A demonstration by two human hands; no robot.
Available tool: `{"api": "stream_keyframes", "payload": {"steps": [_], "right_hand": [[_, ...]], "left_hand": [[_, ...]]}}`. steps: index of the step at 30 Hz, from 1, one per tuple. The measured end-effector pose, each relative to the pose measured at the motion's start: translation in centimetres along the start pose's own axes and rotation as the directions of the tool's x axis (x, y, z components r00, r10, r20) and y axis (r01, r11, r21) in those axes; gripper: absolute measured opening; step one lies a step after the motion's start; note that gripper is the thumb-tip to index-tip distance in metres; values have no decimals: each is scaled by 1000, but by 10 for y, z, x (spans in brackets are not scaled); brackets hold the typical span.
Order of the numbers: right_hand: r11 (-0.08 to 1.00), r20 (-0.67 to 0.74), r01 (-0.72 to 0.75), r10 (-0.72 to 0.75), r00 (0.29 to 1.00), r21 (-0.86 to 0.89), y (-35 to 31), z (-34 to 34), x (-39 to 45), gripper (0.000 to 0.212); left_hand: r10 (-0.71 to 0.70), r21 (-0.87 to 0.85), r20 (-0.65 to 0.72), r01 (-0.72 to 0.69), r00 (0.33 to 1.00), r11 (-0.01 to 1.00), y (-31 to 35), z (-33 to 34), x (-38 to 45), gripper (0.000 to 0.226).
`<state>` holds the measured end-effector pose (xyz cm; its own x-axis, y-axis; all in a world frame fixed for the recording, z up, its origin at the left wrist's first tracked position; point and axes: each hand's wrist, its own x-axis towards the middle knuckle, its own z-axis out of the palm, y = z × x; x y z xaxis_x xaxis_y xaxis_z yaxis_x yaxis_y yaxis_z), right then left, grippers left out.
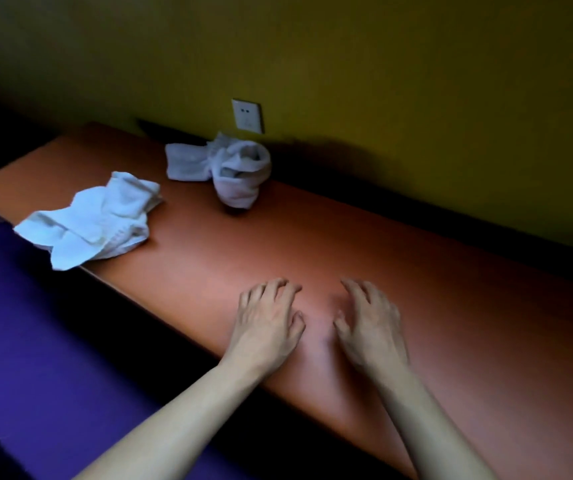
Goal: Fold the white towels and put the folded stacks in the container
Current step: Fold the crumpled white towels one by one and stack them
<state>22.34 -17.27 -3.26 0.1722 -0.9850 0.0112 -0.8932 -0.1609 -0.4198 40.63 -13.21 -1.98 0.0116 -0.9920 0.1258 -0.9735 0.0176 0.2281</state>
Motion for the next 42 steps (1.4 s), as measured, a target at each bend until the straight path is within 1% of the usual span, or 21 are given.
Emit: {"api": "stream_keyframes", "payload": {"steps": [2,4,7,10,12,13,14,15,17,19,21,23,25,31,33,35,37,38,39,40,42], "right_hand": [[999,68,-1,4,998,-47,-7,12,20,70],[995,89,17,-8,996,-93,-11,23,37,74],[985,97,29,-13,995,-169,-14,40,55,70],[982,71,30,-17,997,-187,-15,54,59,70],[985,91,34,-19,996,-170,-14,57,60,69],[986,91,33,-19,996,-160,-14,57,62,69],[987,88,31,-17,996,-158,-14,56,63,69],[987,89,27,-13,996,-159,-15,54,64,69],[986,104,26,-9,995,-163,-18,52,66,67],[986,136,22,1,991,-166,-20,49,66,66],[986,146,19,5,989,-164,-21,47,67,67],[987,159,19,6,987,-157,-22,46,69,67],[990,172,21,4,985,-141,-22,44,71,68],[993,252,70,-45,967,-91,-12,37,82,74],[998,242,59,-59,968,9,-5,36,75,70],[981,215,5,-48,975,193,5,32,59,59],[918,130,-74,25,991,390,16,25,39,44],[885,71,-114,91,993,451,22,19,29,36],[859,13,-149,164,986,490,28,12,20,31],[839,-37,-181,232,972,512,32,5,12,29],[795,-78,-209,306,949,570,41,-11,-2,29]], "left_hand": [[-17,30,2,17,1000,999,-27,4,22,52],[-26,62,-2,27,1000,998,-52,7,49,56],[-10,161,-26,14,1000,987,-86,12,99,66],[-29,255,-144,66,989,965,-117,10,156,75],[-85,249,-238,146,967,957,-133,1,189,80],[-134,235,-247,193,960,953,-138,-5,203,82],[-185,226,-240,240,953,944,-144,-8,215,85],[-229,215,-202,272,952,938,-149,-10,228,89],[-271,152,-97,284,958,947,-160,-10,246,94],[-255,64,-35,257,966,964,-166,-5,255,79],[-261,-2,-59,261,964,965,-165,1,256,59],[-272,-52,-85,268,959,962,-156,4,251,48],[-216,-65,-91,211,972,975,-147,3,239,44],[-20,-158,-67,9,998,987,-111,1,163,50],[77,-203,-65,-89,995,975,-90,2,130,49],[123,-251,-55,-133,991,959,-70,5,96,49],[143,-285,-42,-149,989,947,-49,9,64,45],[159,-288,-38,-163,987,944,-39,11,48,43],[178,-288,-33,-180,983,941,-29,15,34,43],[196,-290,-20,-193,980,937,-19,18,22,48],[210,-318,0,-199,978,927,2,23,1,56]]}}
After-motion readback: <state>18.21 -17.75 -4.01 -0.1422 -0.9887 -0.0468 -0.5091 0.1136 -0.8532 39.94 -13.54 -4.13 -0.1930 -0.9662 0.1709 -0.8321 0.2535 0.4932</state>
